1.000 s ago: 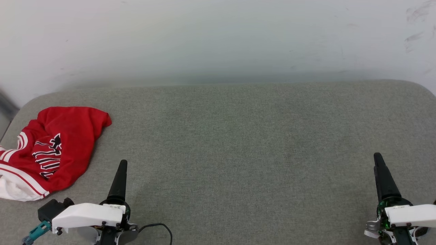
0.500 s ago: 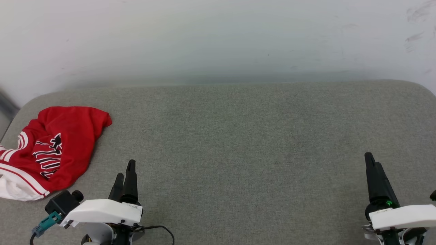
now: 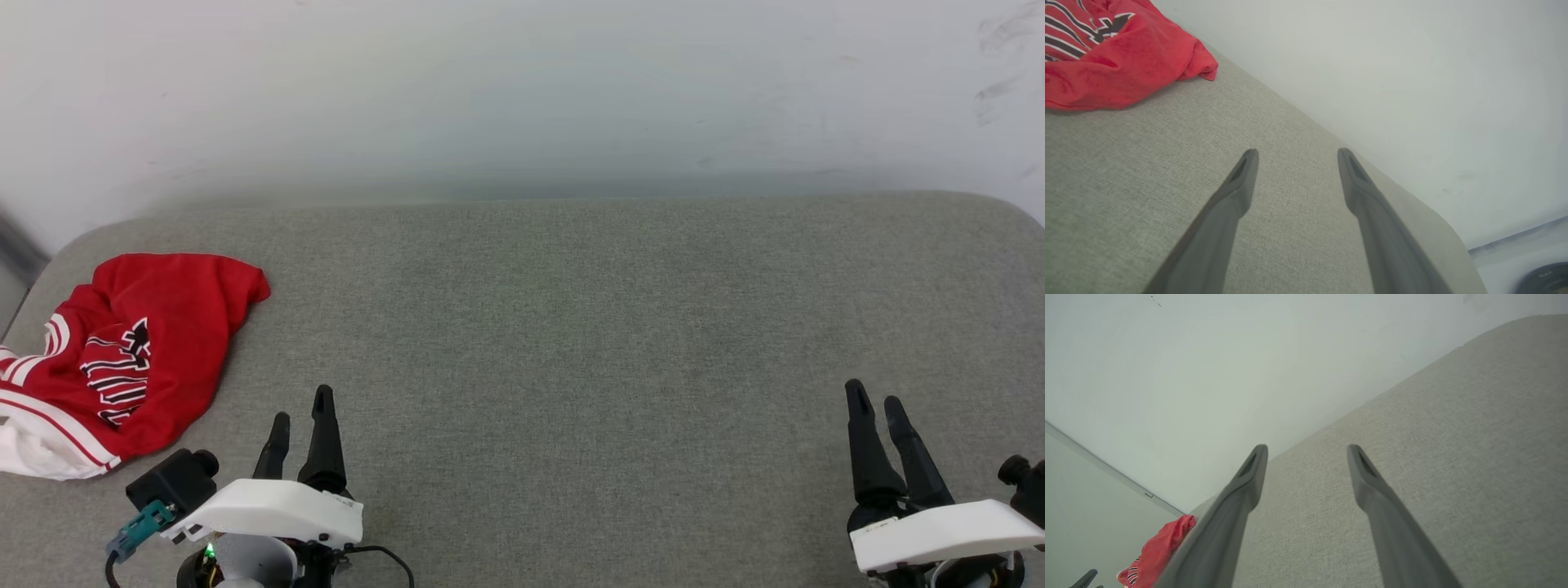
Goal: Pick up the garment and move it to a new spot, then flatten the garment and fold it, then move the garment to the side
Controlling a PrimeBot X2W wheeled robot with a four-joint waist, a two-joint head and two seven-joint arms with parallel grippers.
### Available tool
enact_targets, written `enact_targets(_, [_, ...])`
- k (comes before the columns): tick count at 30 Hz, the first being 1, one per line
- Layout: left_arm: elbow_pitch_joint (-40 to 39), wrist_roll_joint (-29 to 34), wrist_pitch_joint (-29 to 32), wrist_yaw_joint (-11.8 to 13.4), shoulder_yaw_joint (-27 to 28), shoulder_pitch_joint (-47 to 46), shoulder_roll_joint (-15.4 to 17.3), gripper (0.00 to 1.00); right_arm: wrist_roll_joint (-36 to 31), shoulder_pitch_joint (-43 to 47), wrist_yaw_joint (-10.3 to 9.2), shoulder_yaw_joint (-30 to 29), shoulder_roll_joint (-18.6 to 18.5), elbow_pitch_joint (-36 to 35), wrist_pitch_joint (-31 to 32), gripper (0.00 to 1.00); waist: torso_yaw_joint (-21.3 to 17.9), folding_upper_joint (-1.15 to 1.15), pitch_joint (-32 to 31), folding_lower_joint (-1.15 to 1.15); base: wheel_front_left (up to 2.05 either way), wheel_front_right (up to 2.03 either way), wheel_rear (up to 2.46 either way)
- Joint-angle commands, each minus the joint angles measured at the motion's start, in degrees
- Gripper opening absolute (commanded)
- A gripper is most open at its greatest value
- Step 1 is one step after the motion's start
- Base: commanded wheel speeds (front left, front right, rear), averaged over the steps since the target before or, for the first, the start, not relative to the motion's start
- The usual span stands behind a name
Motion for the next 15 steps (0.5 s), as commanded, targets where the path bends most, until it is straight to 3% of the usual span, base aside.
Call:
enact_targets(1, [-1.06, 1.77, -0.53, 0.43, -0.37, -0.21, 0.4, 1.0, -1.77, -0.21, 0.0, 0.16, -0.03, -1.13, -0.55, 1.0, 0.02, 0.0, -0.01, 0.0, 0.0, 0.0, 0.0])
enact_targets(15, [-2.46, 11.63, -2.91, 2.83, -3.32, 0.62, 1.47, 1.0, -13.15, 0.83, 0.0, 0.27, -0.02, -3.31, -2.88, 1.0, 0.51, 0.0, -0.07, 0.0, 0.0, 0.0, 0.0])
